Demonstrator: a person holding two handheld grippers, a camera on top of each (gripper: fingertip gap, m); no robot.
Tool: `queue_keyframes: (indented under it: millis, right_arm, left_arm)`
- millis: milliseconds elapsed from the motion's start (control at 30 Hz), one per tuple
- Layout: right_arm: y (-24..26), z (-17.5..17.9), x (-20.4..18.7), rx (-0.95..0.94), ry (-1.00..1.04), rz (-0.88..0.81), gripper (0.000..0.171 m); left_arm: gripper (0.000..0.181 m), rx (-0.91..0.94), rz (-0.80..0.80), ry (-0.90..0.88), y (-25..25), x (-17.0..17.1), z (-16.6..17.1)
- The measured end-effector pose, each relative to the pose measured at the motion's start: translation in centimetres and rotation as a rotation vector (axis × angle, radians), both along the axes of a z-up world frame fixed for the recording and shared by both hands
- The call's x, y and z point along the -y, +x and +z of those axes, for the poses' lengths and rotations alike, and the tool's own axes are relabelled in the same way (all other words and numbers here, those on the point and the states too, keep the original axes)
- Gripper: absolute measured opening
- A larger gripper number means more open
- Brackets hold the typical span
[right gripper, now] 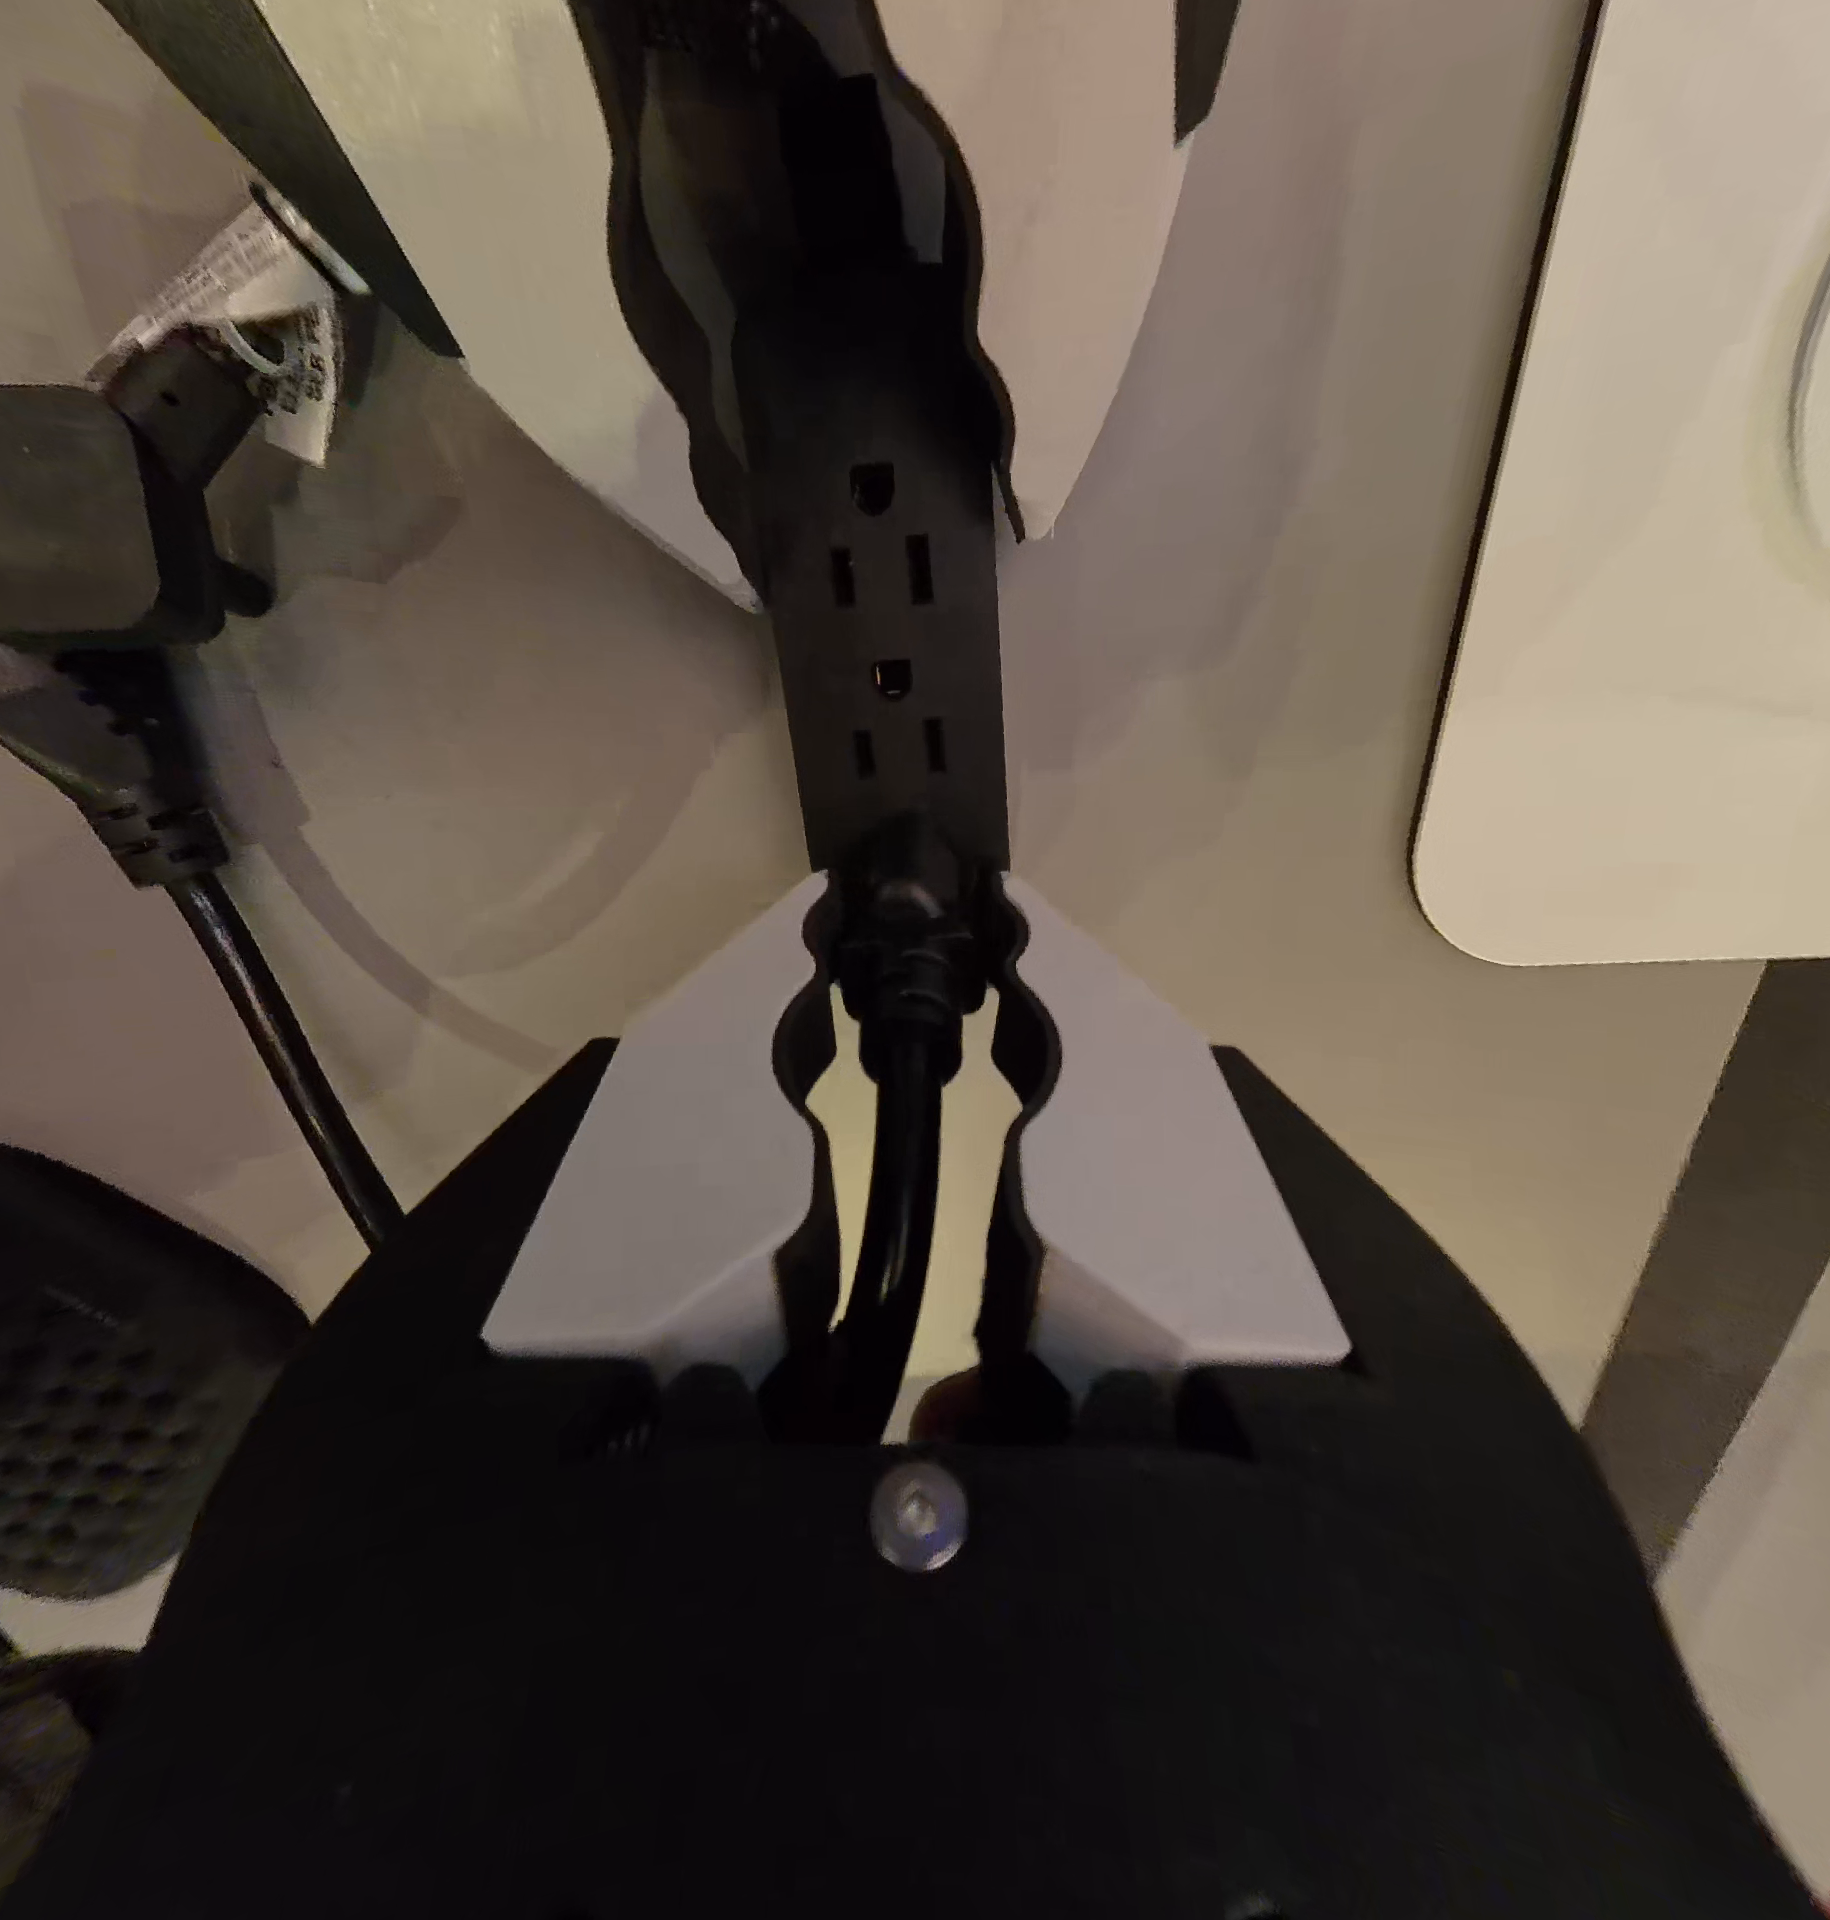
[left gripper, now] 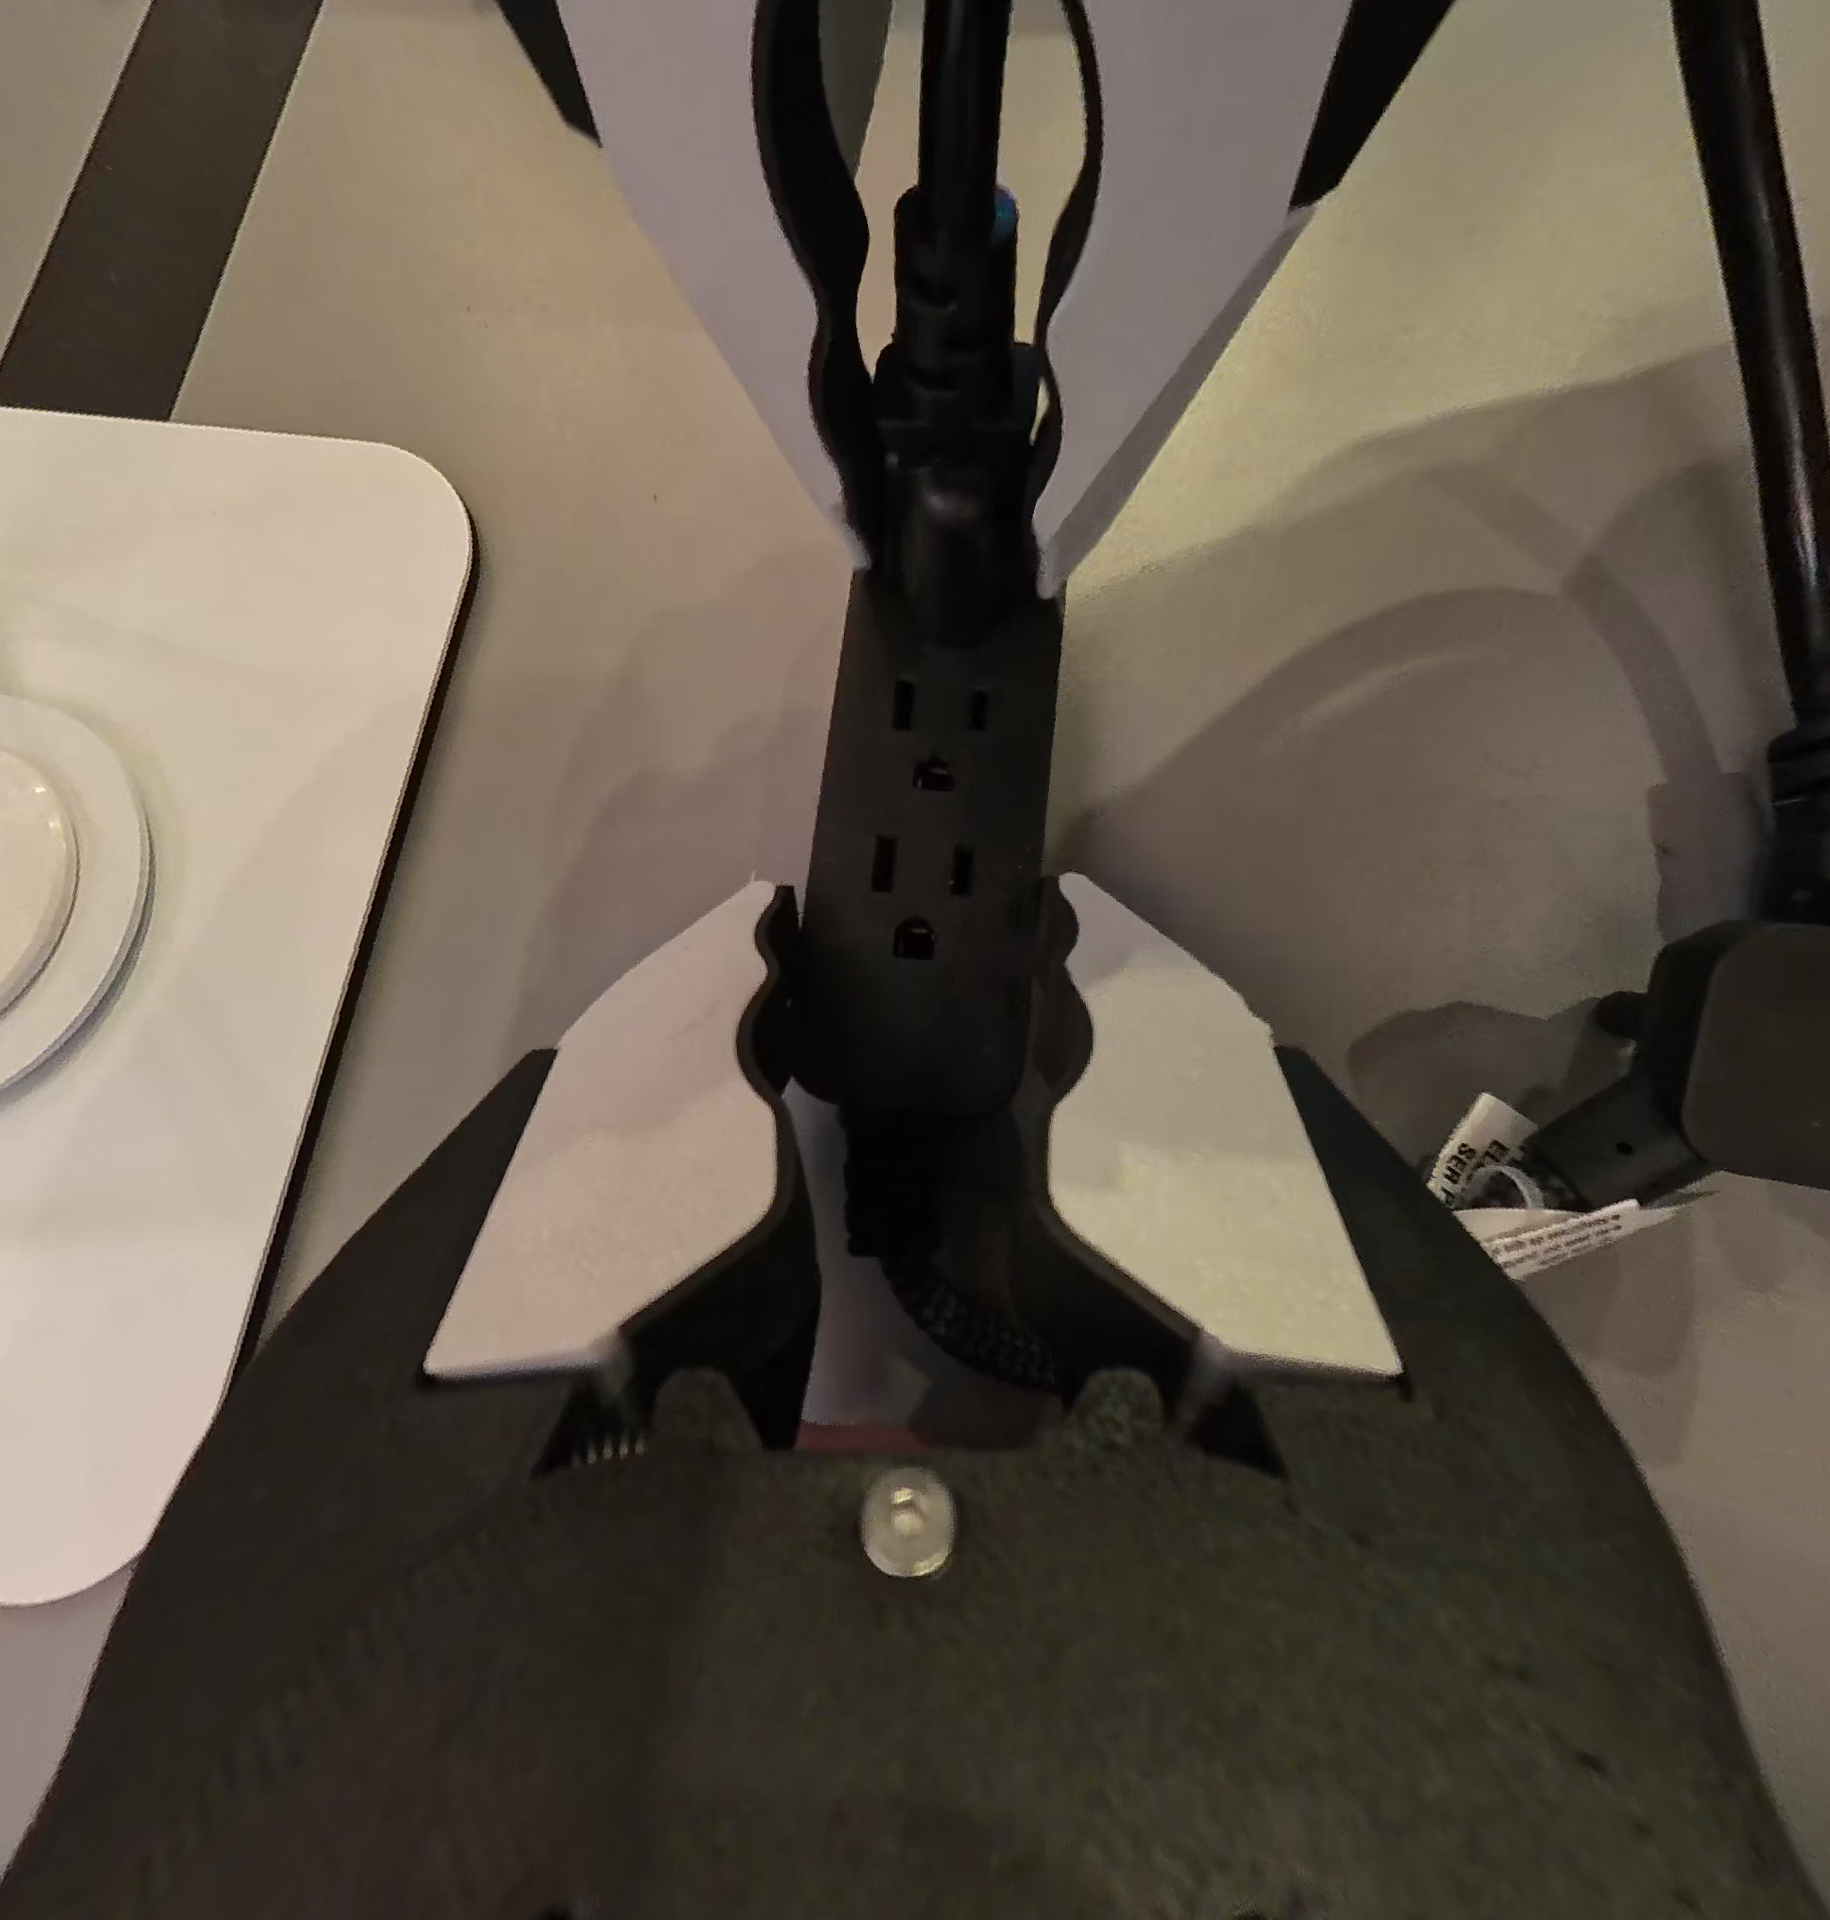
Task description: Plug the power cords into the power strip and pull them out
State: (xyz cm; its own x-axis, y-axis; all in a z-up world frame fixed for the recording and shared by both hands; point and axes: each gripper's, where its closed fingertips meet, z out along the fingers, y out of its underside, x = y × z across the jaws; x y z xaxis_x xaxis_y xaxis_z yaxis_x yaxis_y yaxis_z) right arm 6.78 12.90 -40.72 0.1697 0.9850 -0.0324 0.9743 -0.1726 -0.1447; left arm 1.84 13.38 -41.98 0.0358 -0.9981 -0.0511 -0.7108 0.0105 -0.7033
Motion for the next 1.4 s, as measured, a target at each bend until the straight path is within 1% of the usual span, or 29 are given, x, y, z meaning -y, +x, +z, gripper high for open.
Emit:
queue_keyframes:
  millis: [67,133,233,267,300,467,533,600,700,800,1000,1233,1400]
  right_arm:
    - [-0.7,0.4,0.0,-0.075,0.001,-0.021,0.031]
    - [-0.5,1.0,0.1,-0.079,0.036,-0.008,0.035]
    - [-0.3,3.1,-0.3,-0.119,0.102,-0.018,0.039]
    - [-0.3,4.0,-0.5,-0.147,0.126,-0.025,0.045]
    - [-0.6,4.8,-0.5,-0.187,0.136,-0.027,0.047]
    - [-1.8,7.8,-0.4,-0.427,0.179,-0.031,0.045]
    - [-2.1,8.2,-0.4,-0.523,0.185,-0.049,0.043]
    - [-2.4,7.8,-0.3,-0.576,0.18,-0.045,0.04]
    - [-2.1,7.2,-0.2,-0.558,0.181,-0.001,0.04]
    - [-2.4,8.2,-0.1,-0.6,0.195,0.015,0.038]
    - [-2.0,8.9,-0.2,-0.613,0.219,0.004,0.038]
    - [-2.0,8.9,-0.2,-0.616,0.217,0.002,0.038]
    - [-2.0,9.0,-0.3,-0.637,0.215,0.0,0.04]
  left_arm:
    - [0.044,-0.004,-0.002,0.002,0.0,0.0,0.0]
    - [0.044,-0.009,-0.006,0.002,0.0,0.0,0.0]
    - [0.044,-0.007,-0.011,-0.003,0.0,0.0,0.0]
    - [0.043,-0.007,-0.01,-0.004,0.0,0.0,0.0]
    - [0.043,-0.008,-0.009,-0.006,0.0,-0.1,0.0]
    - [0.043,-0.02,-0.007,0.002,0.0,-0.1,-0.1]
    - [0.044,-0.019,-0.006,-0.001,0.0,-0.1,-0.1]
    - [0.044,-0.023,-0.006,-0.001,0.0,-0.1,-0.1]
    - [0.043,-0.041,-0.006,0.009,0.0,-0.1,-0.1]
    - [0.043,-0.075,-0.002,0.041,-0.1,-0.2,-0.2]
    - [0.044,-0.096,-0.008,0.072,-0.2,-0.2,-0.3]
    - [0.053,-0.108,-0.027,0.067,-0.2,0.3,-0.3]
    - [0.063,-0.088,-0.022,0.071,0.0,0.3,0.4]
